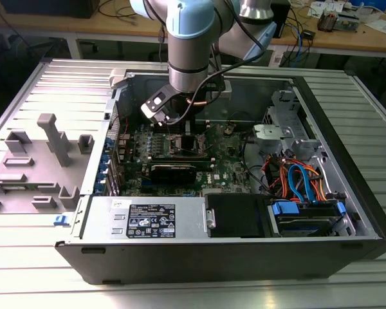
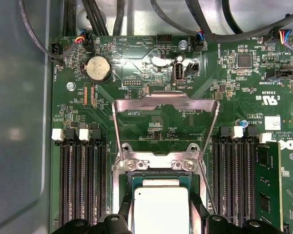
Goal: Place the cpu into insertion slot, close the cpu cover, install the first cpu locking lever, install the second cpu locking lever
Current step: 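Place the cpu into insertion slot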
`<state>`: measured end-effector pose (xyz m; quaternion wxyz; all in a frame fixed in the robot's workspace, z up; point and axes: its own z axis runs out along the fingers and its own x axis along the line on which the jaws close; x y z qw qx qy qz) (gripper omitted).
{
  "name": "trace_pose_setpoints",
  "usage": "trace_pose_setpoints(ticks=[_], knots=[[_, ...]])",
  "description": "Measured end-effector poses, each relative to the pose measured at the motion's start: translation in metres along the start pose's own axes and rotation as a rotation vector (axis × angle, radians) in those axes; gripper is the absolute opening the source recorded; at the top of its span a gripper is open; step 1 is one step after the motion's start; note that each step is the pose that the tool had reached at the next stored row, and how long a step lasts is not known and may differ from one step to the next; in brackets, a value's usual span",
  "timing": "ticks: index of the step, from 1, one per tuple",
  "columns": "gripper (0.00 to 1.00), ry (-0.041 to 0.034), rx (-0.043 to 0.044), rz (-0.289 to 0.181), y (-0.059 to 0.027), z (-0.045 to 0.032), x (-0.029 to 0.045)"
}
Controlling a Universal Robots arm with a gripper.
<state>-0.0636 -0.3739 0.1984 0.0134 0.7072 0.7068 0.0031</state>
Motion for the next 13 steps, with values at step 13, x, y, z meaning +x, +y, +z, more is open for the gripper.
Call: trace_pose_setpoints(ticks=[13], knots=[[0.61, 0.0007, -0.0004, 0.000, 0.0008, 0.0004, 0.0002]])
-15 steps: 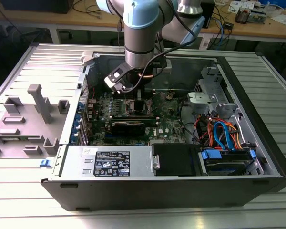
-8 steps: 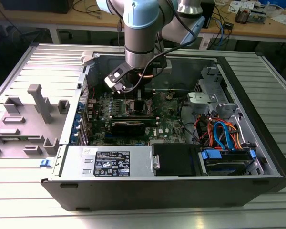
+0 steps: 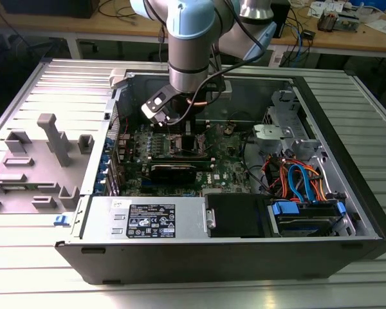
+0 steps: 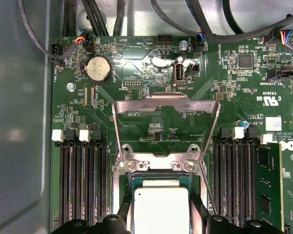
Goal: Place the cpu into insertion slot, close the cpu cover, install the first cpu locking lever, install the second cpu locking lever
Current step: 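Place the cpu into insertion slot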
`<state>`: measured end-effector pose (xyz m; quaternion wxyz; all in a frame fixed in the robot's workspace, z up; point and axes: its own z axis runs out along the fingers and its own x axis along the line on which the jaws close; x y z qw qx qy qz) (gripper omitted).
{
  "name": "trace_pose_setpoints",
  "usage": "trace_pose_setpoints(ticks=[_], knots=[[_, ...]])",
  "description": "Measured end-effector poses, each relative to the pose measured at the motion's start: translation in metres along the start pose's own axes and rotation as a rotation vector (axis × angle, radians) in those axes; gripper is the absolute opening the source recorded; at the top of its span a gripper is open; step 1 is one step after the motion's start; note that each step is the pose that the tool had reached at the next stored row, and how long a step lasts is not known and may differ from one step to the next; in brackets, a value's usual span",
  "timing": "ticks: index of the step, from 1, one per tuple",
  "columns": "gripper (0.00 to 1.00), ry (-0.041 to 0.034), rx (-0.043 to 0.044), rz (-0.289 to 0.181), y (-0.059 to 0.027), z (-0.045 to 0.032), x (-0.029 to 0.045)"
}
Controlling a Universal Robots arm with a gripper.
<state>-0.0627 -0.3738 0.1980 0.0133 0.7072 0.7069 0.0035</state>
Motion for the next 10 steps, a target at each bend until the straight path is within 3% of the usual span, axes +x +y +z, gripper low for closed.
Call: trace_pose_setpoints(ticks=[2, 3, 10], knots=[[0.61, -0.0005, 0.0003, 0.000, 0.0000, -0.0002, -0.0001], [0.68, -0.0006, 0.0003, 0.000, 0.0000, -0.0002, -0.0001], [0.68, -0.0006, 0.0004, 0.000, 0.0001, -0.0002, 0.0023]])
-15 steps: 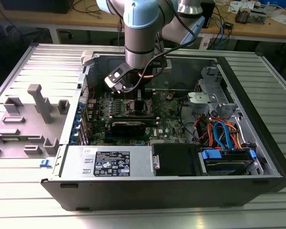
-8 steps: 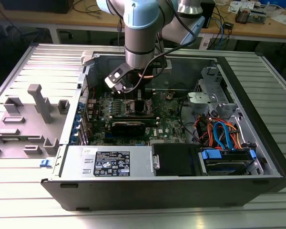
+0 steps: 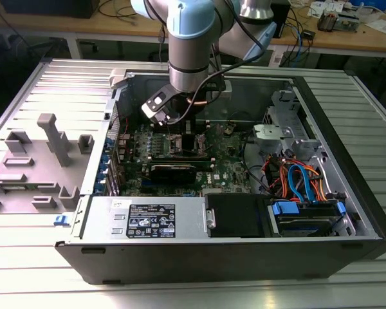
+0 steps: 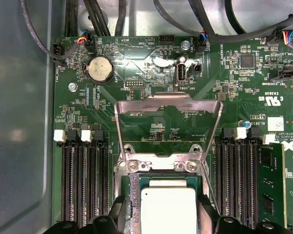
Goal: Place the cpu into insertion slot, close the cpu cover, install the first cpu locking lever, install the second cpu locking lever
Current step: 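Place the cpu into insertion slot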
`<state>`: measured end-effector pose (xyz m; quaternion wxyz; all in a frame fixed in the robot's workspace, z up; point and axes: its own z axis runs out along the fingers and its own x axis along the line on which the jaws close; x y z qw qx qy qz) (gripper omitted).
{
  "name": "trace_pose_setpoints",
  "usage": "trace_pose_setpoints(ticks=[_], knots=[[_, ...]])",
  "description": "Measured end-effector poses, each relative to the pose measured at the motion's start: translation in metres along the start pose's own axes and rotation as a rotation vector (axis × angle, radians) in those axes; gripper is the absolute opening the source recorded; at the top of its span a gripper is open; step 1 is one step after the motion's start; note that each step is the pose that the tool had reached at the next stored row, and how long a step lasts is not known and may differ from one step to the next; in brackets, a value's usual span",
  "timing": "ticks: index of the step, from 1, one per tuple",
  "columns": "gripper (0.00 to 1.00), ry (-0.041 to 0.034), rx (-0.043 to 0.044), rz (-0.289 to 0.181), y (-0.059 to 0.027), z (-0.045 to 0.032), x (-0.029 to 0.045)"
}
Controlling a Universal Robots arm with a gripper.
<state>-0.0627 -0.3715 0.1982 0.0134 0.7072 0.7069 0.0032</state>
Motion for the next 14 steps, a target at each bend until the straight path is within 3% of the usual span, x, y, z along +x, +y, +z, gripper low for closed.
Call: trace_pose_setpoints(ticks=[14], knots=[[0.69, -0.0006, 0.0000, 0.000, 0.0000, 0.0004, 0.0012]])
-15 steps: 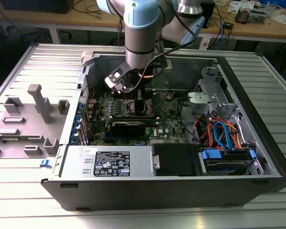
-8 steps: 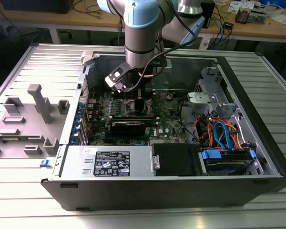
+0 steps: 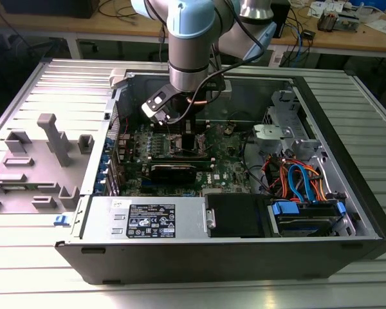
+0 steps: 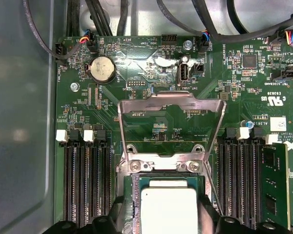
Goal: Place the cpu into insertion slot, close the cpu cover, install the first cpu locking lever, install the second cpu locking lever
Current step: 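Place the cpu into insertion slot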
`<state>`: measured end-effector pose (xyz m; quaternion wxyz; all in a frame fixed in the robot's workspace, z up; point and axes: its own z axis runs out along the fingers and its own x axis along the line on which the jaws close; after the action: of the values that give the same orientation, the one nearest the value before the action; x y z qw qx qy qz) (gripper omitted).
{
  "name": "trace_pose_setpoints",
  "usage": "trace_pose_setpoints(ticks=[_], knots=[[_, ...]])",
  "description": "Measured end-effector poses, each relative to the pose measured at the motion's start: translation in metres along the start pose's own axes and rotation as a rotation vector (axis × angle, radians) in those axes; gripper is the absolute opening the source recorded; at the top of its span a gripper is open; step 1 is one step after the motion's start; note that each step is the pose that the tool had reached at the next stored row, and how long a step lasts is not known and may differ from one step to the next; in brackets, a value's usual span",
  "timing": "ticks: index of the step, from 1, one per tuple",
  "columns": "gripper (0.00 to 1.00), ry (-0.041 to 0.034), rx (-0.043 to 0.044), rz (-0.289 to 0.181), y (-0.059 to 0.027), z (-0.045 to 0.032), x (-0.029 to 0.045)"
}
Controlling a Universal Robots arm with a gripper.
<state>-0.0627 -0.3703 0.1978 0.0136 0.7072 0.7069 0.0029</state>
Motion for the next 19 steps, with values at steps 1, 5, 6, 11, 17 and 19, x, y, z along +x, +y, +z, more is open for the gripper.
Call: trace_pose_setpoints(ticks=[1, 5, 6, 11, 17, 19], knots=[[0.69, 0.0000, 0.0000, 0.000, 0.0000, 0.0000, 0.0000], [0.75, 0.0001, -0.0002, 0.000, 0.0000, 0.0004, 0.0009], [0.75, 0.0000, -0.0001, 0.000, 0.0001, 0.0007, 0.0018], [0.75, 0.0002, 0.0002, 0.000, 0.0001, 0.0026, 0.0029], [0.75, -0.0029, 0.0001, 0.000, 0.0000, 0.0035, 0.0039], [0.75, -0.0029, 0.0002, 0.000, 0.0000, 0.0035, 0.0050]])
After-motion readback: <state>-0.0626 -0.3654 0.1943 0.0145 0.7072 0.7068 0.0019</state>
